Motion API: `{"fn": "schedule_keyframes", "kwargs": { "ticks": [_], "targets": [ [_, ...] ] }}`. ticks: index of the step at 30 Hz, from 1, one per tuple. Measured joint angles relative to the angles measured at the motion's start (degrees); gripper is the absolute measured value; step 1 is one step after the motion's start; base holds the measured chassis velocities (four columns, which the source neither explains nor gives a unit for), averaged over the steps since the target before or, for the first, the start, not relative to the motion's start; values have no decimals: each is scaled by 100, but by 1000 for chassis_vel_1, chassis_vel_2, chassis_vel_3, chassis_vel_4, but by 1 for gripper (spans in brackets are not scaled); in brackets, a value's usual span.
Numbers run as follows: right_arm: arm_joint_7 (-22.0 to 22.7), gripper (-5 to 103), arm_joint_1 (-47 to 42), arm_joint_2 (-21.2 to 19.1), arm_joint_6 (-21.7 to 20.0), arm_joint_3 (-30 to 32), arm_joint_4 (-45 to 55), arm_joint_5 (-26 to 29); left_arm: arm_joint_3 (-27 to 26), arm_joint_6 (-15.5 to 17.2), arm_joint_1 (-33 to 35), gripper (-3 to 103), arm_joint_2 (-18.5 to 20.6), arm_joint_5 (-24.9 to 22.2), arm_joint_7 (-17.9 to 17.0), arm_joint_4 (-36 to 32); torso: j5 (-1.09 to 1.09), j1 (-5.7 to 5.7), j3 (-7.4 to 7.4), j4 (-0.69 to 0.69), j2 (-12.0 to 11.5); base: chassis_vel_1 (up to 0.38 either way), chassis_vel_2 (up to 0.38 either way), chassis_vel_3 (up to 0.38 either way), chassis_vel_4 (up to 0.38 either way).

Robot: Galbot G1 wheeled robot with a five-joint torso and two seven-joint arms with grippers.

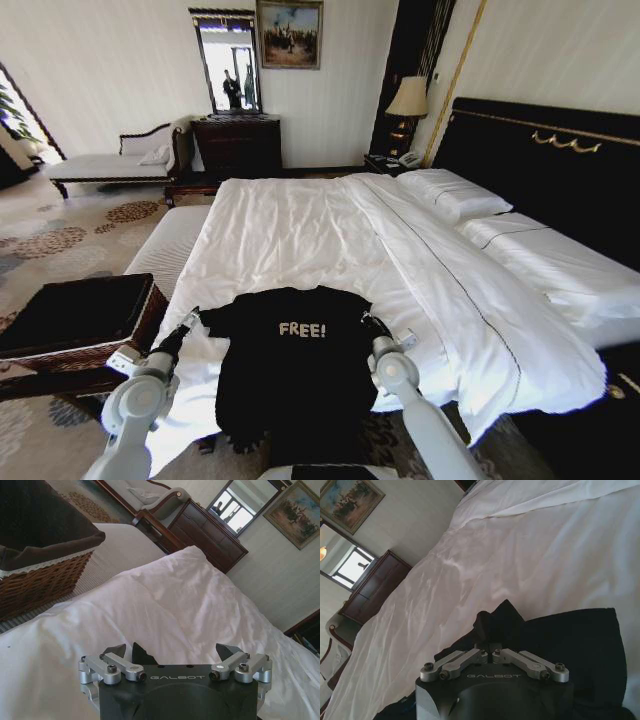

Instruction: Fold the clothes on the bed and place them into the basket.

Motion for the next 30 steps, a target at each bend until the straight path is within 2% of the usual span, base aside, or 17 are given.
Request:
{"fn": "schedule_keyframes", "kwargs": {
  "ticks": [3,13,14,16,18,19,22,23,26,27,28,30],
  "targets": [
    [-40,0,35,82,40,-300,-40,-128,-19,2,12,100,6,-1,-5,0,0,0,0,0,0,0,0,0,0],
    [-130,-2,8,223,203,-642,-124,-500,-2,5,15,100,-60,19,-13,11,1,0,0,0,0,0,0,0,0],
    [-211,4,-22,237,236,-662,-98,-553,7,7,11,100,-73,28,-14,14,1,0,0,0,0,0,0,0,0],
    [-289,4,-54,239,261,-679,-52,-594,12,9,8,100,-83,35,-16,15,1,0,0,0,0,0,0,0,0],
    [-405,14,-183,221,275,-716,175,-634,18,11,-2,100,-99,42,-19,20,1,0,0,0,0,0,0,0,0],
    [-405,14,-183,221,275,-716,175,-634,18,11,-2,100,-99,42,-19,20,1,0,0,0,0,0,0,0,0],
    [-382,30,-433,190,277,-652,521,-577,13,13,1,100,-101,47,-20,41,1,0,0,-1,0,0,0,0,0],
    [-382,30,-433,190,277,-652,521,-577,13,13,1,100,-101,47,-20,41,1,0,0,-1,0,0,0,0,0],
    [-366,46,-584,193,349,-379,772,-520,11,13,10,100,-100,59,-20,54,1,-1,0,0,0,0,0,0,0],
    [-358,46,-596,200,371,-295,811,-487,12,13,10,100,-100,63,-20,54,1,0,0,0,0,0,0,0,0],
    [-331,51,-603,212,401,-184,854,-419,17,13,11,100,-101,69,-20,54,1,0,0,-1,0,0,0,0,0],
    [-278,51,-603,222,427,-98,885,-332,22,13,11,100,-103,76,-21,54,1,-1,0,-1,0,0,0,0,0]
  ]
}}
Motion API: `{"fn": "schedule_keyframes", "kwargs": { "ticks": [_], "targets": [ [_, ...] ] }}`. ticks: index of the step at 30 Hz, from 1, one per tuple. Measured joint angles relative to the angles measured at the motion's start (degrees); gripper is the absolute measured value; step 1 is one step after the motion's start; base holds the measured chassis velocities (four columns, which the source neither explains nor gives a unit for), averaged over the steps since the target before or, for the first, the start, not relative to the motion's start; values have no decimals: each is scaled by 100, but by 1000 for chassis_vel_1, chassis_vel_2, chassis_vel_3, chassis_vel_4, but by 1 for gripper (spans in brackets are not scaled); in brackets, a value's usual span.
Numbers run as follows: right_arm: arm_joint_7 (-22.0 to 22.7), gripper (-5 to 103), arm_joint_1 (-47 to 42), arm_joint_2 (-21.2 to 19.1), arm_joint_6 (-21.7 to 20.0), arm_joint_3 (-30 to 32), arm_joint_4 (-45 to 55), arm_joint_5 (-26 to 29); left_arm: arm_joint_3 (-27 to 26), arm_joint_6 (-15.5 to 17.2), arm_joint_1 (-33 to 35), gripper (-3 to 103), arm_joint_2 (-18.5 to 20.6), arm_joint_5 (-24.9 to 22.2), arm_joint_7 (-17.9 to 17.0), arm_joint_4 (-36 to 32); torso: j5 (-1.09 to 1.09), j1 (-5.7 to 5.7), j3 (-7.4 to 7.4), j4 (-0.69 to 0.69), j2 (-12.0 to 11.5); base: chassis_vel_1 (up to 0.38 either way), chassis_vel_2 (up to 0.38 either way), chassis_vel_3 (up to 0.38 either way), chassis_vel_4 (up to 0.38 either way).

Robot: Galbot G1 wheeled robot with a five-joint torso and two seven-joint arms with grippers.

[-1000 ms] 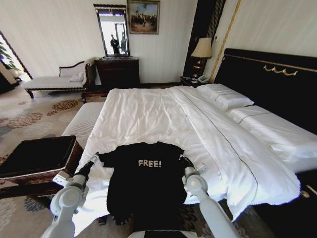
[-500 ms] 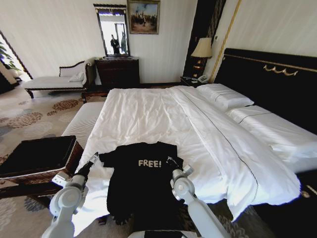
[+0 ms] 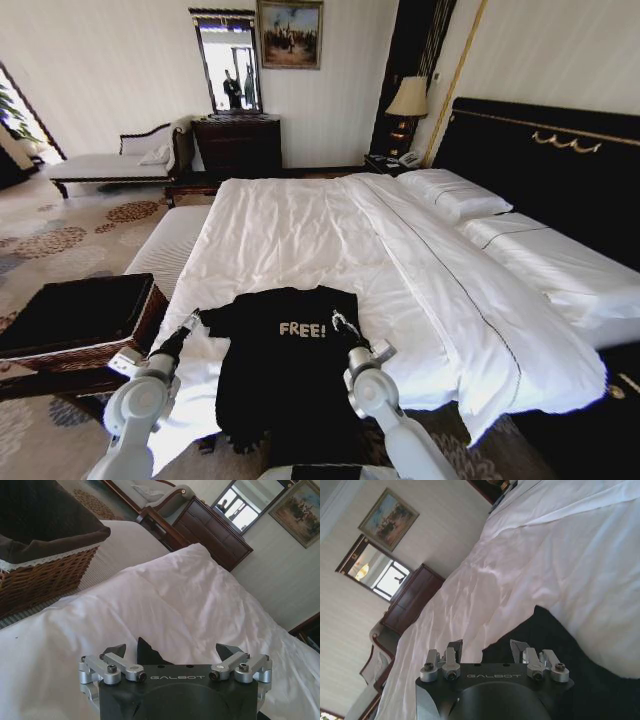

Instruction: Fold the clothes on the bed and place them into the basket.

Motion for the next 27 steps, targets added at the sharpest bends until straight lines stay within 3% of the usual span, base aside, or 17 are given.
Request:
{"fn": "schedule_keyframes", "kwargs": {
  "ticks": [2,7,10,13,16,22,27],
  "targets": [
    [243,68,-51,17,29,184,66,325,17,0,0,100,-7,11,0,-4,0,0,0,1,0,0,0,0,0],
    [373,79,-374,48,-33,177,125,434,24,0,-9,100,3,18,0,-3,0,0,0,0,0,0,0,0,0],
    [343,95,-632,158,-111,76,126,206,30,0,-18,100,59,71,18,154,0,0,0,0,0,0,0,0,0],
    [256,99,-681,262,-74,113,55,-195,64,-7,-35,100,128,110,86,368,0,0,0,1,0,0,0,0,0],
    [146,100,-627,403,44,532,79,-518,126,-38,-40,100,161,36,251,500,0,0,0,2,0,0,0,0,0],
    [157,100,-649,415,96,1187,261,-479,232,-7,-288,100,178,-85,298,767,0,0,0,-1,0,0,0,0,0],
    [146,100,-601,371,115,1522,355,-472,395,-4,-761,100,353,312,367,1404,-1,0,1,-1,0,0,0,0,0]
  ]
}}
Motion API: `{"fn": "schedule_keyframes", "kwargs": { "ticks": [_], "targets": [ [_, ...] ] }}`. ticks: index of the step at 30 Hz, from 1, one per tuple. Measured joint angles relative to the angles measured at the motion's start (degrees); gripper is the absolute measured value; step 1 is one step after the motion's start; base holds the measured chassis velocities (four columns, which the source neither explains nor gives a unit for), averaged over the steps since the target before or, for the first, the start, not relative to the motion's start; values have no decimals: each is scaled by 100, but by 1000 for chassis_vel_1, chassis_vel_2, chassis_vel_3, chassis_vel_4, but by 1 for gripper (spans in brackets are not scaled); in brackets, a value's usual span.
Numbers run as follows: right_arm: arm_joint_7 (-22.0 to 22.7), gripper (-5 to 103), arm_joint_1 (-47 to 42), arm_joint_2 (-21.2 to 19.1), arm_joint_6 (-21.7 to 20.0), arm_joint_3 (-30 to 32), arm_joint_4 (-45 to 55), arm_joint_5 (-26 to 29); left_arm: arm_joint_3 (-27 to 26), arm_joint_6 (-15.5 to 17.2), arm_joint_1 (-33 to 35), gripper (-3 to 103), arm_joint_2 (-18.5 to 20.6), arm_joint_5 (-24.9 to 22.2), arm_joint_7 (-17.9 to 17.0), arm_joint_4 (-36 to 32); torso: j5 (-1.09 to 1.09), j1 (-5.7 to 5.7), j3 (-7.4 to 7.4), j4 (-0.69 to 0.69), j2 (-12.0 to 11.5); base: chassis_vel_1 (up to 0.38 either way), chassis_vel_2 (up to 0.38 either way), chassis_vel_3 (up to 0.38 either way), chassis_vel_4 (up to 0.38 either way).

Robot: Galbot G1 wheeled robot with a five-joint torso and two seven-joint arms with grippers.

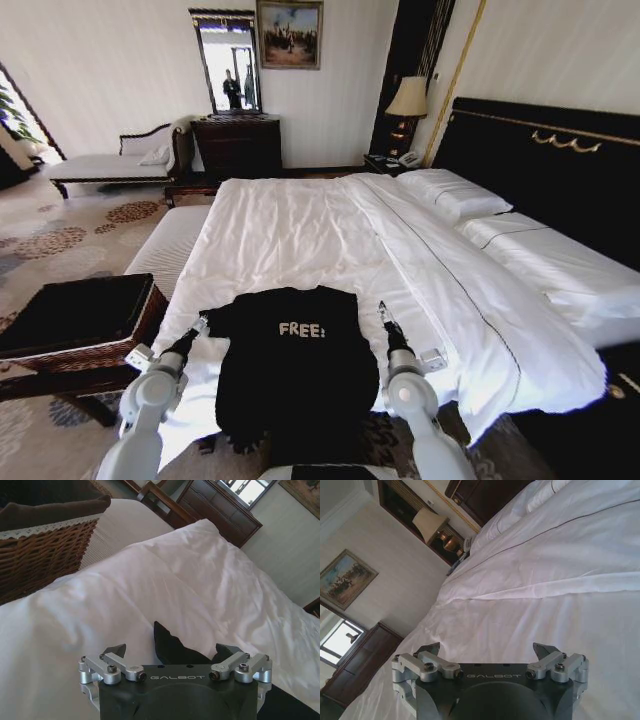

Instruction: Fold the clothes on the bed and place them into the basket.

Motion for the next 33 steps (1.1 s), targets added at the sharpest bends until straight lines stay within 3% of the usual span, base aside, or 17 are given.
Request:
{"fn": "schedule_keyframes", "kwargs": {
  "ticks": [2,7,9,12,14,16,19,22,25,26,29,33],
  "targets": [
    [30,100,64,-22,-1,39,38,65,1,54,-215,100,43,22,10,241,1,0,0,5,0,0,0,0,0],
    [59,100,27,-90,-14,38,81,88,66,220,-429,100,70,-174,18,445,1,0,0,-3,0,0,0,0,0],
    [63,100,30,-132,-30,-30,66,116,37,262,-416,100,-34,-240,19,446,2,0,0,6,0,0,0,0,0],
    [102,100,-66,-144,-36,-30,145,125,94,243,-463,100,-284,-211,68,538,0,0,0,0,0,0,0,0,0],
    [109,100,-112,-139,-40,-26,198,120,149,121,-487,92,-371,-24,158,629,2,0,0,3,0,0,0,0,0],
    [110,100,-131,-134,-41,-23,218,117,173,82,-495,92,-394,53,186,661,2,0,0,3,0,0,0,0,0],
    [113,100,-246,-105,-42,-15,339,85,282,-45,-556,76,-507,257,257,838,1,0,0,1,0,0,0,0,0],
    [115,100,-297,-104,-43,-2,396,73,293,-89,-577,71,-536,292,284,885,1,0,0,2,0,0,0,0,0],
    [133,100,-393,-116,-45,59,487,72,322,-177,-577,54,-540,427,372,913,1,0,0,1,0,0,0,0,0],
    [133,100,-393,-116,-45,59,487,72,322,-177,-577,54,-540,427,372,913,1,0,0,1,0,0,0,0,0],
    [149,100,-459,-113,-45,83,531,69,309,-211,-546,38,-526,422,380,867,0,0,0,1,0,0,0,0,0],
    [164,100,-499,-85,-46,81,547,47,282,-218,-516,28,-496,364,391,782,1,0,0,2,0,0,0,0,0]
  ]
}}
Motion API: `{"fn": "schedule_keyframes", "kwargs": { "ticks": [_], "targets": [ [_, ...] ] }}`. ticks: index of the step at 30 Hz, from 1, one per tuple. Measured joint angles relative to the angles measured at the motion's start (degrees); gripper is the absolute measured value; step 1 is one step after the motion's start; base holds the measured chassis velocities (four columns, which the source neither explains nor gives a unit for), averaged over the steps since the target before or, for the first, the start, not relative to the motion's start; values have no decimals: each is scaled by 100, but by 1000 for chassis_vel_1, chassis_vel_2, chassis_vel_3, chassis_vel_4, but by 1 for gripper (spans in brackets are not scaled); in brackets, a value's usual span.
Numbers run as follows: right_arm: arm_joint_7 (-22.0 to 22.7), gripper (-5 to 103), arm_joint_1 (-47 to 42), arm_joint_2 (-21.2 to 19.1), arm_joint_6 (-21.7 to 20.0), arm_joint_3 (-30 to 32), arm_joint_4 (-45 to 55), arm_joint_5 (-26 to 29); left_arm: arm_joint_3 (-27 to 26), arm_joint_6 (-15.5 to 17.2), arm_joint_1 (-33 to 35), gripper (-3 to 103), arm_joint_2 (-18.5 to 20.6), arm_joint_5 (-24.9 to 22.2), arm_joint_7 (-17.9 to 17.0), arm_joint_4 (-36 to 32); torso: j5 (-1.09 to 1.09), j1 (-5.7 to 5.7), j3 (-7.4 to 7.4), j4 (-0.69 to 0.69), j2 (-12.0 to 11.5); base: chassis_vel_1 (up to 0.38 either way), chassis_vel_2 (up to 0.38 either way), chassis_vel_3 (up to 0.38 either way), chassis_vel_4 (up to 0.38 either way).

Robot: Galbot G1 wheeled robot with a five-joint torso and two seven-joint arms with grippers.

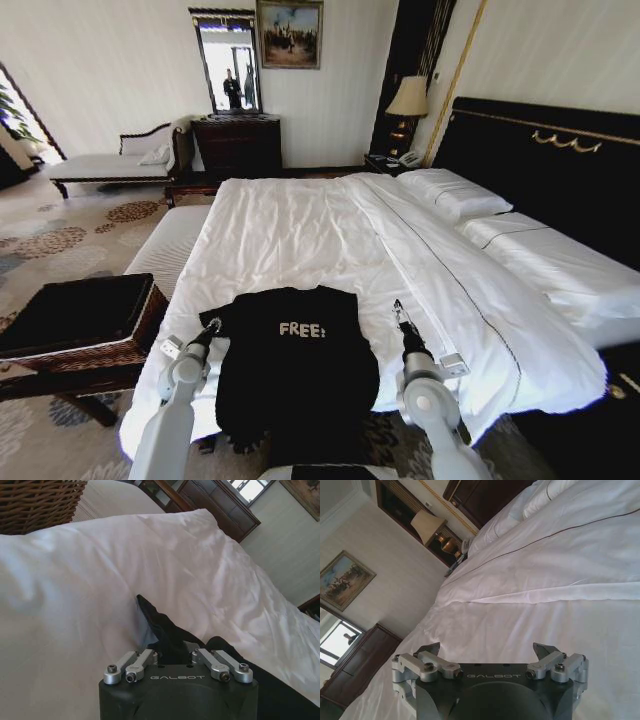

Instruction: Fold the clothes on the bed and place them into the basket.

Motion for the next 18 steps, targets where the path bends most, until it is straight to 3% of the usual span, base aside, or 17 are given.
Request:
{"fn": "schedule_keyframes", "kwargs": {
  "ticks": [3,8,14,18],
  "targets": [
    [22,100,-24,28,-8,-7,2,-27,-16,0,29,11,42,-37,18,-63,0,0,0,0,0,0,0,0,0],
    [50,100,-58,48,-17,-7,2,-57,-33,0,73,1,73,-82,41,-113,0,0,0,0,0,0,0,0,0],
    [65,100,-112,75,-24,-6,20,-108,-85,-13,113,1,117,-168,95,-157,0,0,0,0,0,0,0,0,0],
    [69,100,-186,103,-30,-2,58,-167,-74,-30,165,1,195,-279,171,-558,1,0,0,0,0,0,0,0,0]
  ]
}}
